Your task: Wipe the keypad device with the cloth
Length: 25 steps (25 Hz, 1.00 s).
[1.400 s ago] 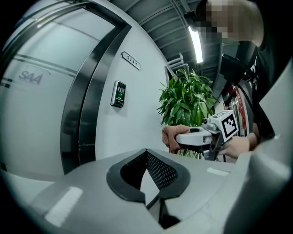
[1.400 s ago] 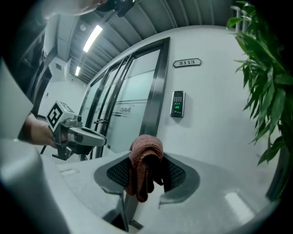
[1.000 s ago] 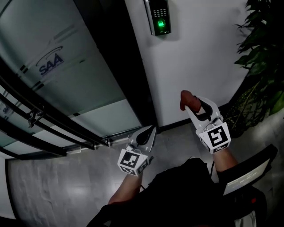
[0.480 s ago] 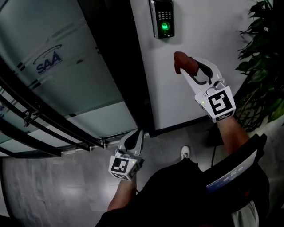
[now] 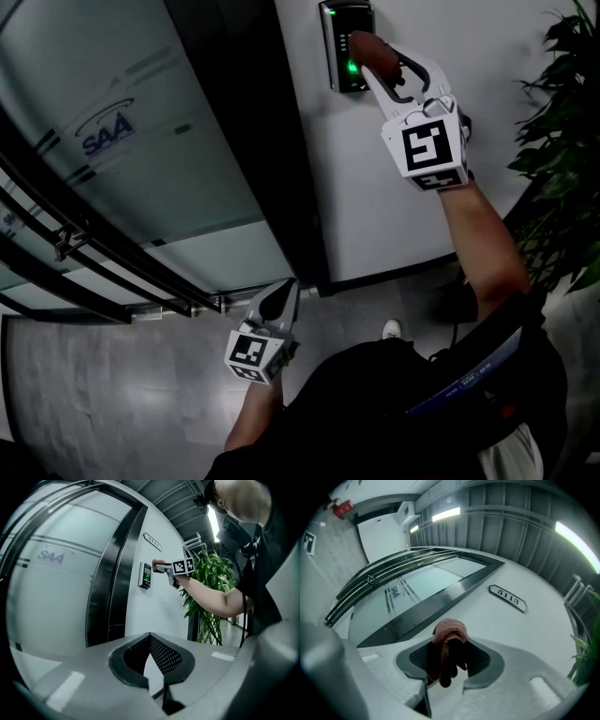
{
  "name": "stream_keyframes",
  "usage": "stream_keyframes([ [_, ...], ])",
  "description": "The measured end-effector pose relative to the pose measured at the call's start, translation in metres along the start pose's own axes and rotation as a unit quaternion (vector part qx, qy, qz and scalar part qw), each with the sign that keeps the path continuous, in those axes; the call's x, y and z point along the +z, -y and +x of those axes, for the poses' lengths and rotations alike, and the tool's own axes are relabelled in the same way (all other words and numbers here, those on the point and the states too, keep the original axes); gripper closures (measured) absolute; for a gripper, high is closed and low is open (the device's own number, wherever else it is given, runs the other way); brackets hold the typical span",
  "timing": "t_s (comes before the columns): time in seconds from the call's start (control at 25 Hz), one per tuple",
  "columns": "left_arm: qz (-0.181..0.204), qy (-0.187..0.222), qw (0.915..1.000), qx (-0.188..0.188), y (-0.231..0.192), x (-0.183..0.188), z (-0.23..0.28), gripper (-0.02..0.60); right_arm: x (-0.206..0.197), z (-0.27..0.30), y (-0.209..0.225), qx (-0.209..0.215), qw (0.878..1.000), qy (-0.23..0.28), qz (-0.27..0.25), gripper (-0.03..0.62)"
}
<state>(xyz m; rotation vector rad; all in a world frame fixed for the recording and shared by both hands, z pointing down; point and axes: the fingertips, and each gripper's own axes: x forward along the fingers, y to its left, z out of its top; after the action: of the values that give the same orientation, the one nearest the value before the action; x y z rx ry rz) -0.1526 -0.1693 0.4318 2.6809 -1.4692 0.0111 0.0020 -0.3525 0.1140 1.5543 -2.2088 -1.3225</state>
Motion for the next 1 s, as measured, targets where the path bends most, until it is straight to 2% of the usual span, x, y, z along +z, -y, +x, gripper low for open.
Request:
stream_keyframes([
  [0.2, 0.002, -0.001, 1.0, 0.008, 0.0, 0.005, 0.012, 0.565, 0.007, 0.036, 0.0, -0.004, 1.0, 0.016, -0.008, 0.447],
  [0.44, 0.0, 0.008, 0.9997, 0.024, -0.005, 0.01, 0.022, 0.565, 0.016, 0.062, -0.003, 0.003, 0.999, 0.031, 0.011, 0.448],
  [0.76, -0.001, 0.013, 0.9995, 0.03, -0.009, 0.01, 0.031, 0.565, 0.012, 0.079, -0.016, 0.001, 0.997, 0.024, -0.078, 0.448],
  [1.0, 0.001, 0.017, 0.9996, 0.021, -0.008, 0.013, 0.038, 0.565, 0.011, 0.079, -0.014, -0.001, 0.995, 0.021, -0.095, 0.448],
])
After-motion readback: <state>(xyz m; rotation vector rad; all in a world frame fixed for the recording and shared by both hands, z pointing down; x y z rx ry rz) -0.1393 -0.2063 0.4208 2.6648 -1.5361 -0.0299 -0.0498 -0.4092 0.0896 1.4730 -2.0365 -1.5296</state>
